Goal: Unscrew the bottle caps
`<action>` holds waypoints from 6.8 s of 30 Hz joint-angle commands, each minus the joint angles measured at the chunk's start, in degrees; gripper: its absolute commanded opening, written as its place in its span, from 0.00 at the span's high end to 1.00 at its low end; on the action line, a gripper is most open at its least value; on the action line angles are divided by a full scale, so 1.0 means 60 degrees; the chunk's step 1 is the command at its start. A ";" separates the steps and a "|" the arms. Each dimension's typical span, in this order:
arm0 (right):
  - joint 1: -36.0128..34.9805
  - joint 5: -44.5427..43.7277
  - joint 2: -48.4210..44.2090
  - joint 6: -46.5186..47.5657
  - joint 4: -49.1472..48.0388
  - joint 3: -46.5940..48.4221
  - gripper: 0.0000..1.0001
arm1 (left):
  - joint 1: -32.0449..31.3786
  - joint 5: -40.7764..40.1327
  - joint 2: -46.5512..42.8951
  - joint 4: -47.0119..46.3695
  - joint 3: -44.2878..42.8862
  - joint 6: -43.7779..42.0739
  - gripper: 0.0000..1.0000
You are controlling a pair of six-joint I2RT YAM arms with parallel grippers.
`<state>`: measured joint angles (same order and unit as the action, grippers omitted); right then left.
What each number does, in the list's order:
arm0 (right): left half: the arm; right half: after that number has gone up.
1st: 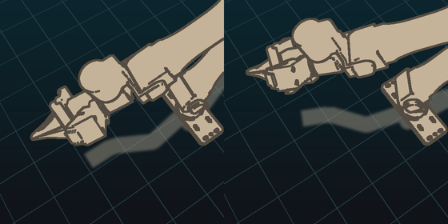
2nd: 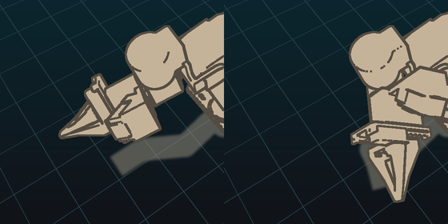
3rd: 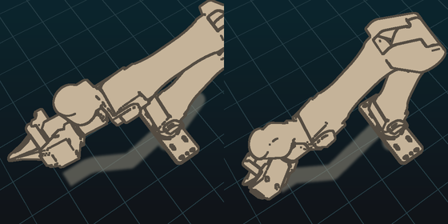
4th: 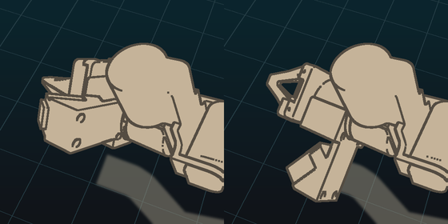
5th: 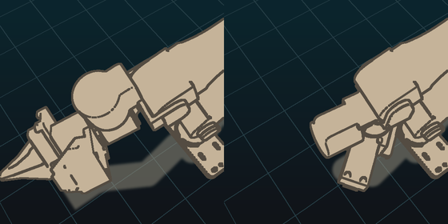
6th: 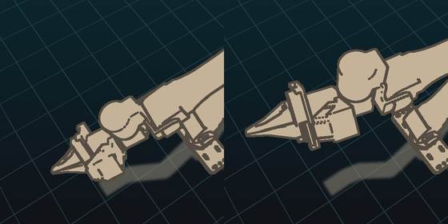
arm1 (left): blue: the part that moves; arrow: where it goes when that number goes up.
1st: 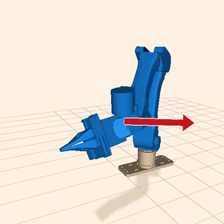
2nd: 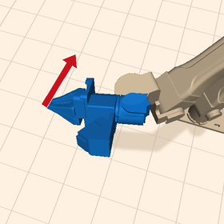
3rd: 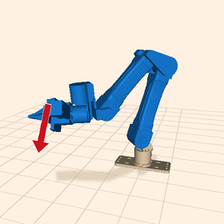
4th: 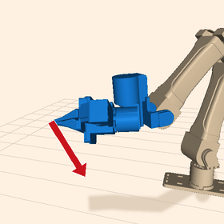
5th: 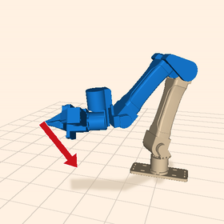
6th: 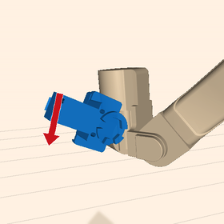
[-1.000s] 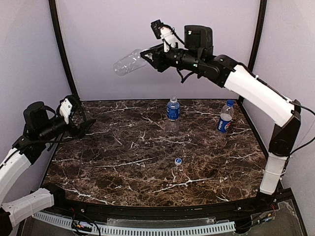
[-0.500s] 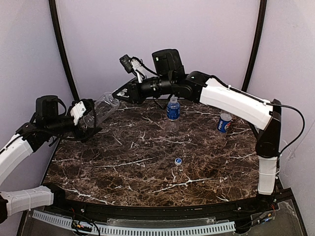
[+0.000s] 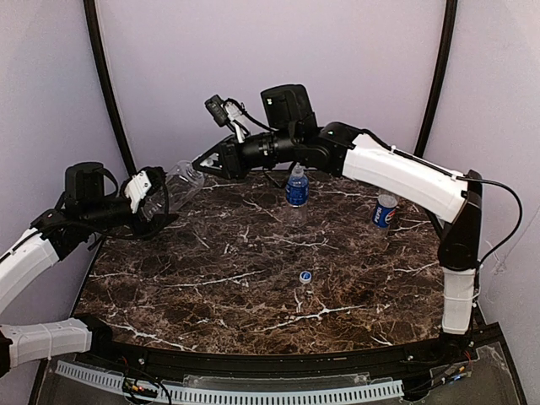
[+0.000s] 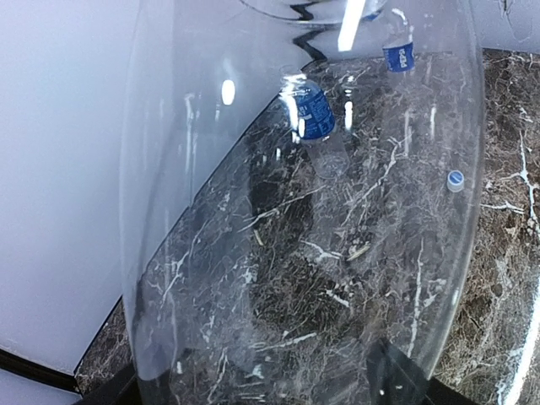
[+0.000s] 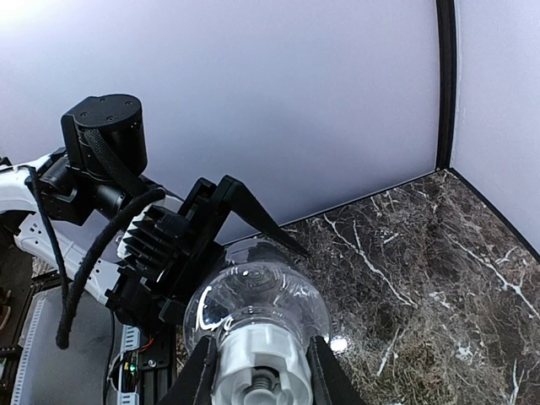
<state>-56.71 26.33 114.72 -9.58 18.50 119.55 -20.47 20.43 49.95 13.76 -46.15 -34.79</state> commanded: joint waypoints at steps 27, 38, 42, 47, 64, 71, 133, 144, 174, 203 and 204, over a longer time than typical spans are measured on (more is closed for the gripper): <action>0.0609 0.0969 -0.0225 -0.3108 -0.1179 -0.0721 0.05 | -0.0355 -0.4741 -0.0300 -0.5275 0.1448 -0.5781 0.51; 0.0838 0.1655 0.0831 -0.4964 -0.1937 -0.0134 0.26 | -0.0720 -0.4971 -0.0246 -0.6107 0.1763 -0.7202 0.51; 0.0840 0.1878 0.0888 -0.5132 -0.2489 -0.0167 0.43 | -0.0780 -0.4854 -0.0260 -0.6126 0.1862 -0.7245 0.51; 0.0838 0.2141 0.1031 -0.5325 -0.2657 -0.0164 0.67 | -0.0834 -0.4933 -0.0191 -0.6166 0.1821 -0.7199 0.52; 0.0838 0.2347 0.0904 -0.5175 -0.2352 -0.0534 0.61 | -0.0851 -0.5126 -0.0035 -0.6126 0.1732 -0.7102 0.52; 0.0825 0.2648 0.1118 -0.5051 -0.2100 -0.0150 0.87 | -0.0851 -0.5122 -0.0049 -0.6082 0.1734 -0.7060 0.53; -0.0434 0.1210 -0.3228 0.4379 -0.1963 -0.4165 0.01 | -0.0851 -0.1055 -0.0635 -0.0127 0.0327 -0.1479 0.66; 0.0771 0.0720 -0.1614 -0.3866 -0.1760 -0.2727 0.14 | -0.0851 -0.3283 -0.0528 -0.2795 0.1115 -0.2329 0.66; 0.0355 0.0703 0.0062 -0.3026 -0.0681 -0.0542 0.56 | -0.0866 -0.3107 -0.0357 -0.2995 0.1201 -0.2772 0.67; -0.2006 -0.1990 -0.2360 1.3953 0.0067 -0.4958 1.00 | -0.0865 0.2180 -0.0376 0.2935 0.0293 -0.1785 0.71; -0.2037 -0.2158 -0.2363 1.4150 -0.0026 -0.4993 1.00 | -0.0866 0.2218 -0.0381 0.2943 0.0305 -0.1780 0.70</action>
<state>-67.02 17.23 100.09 61.98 20.03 91.24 -25.82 29.10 47.88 32.05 -42.00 -48.93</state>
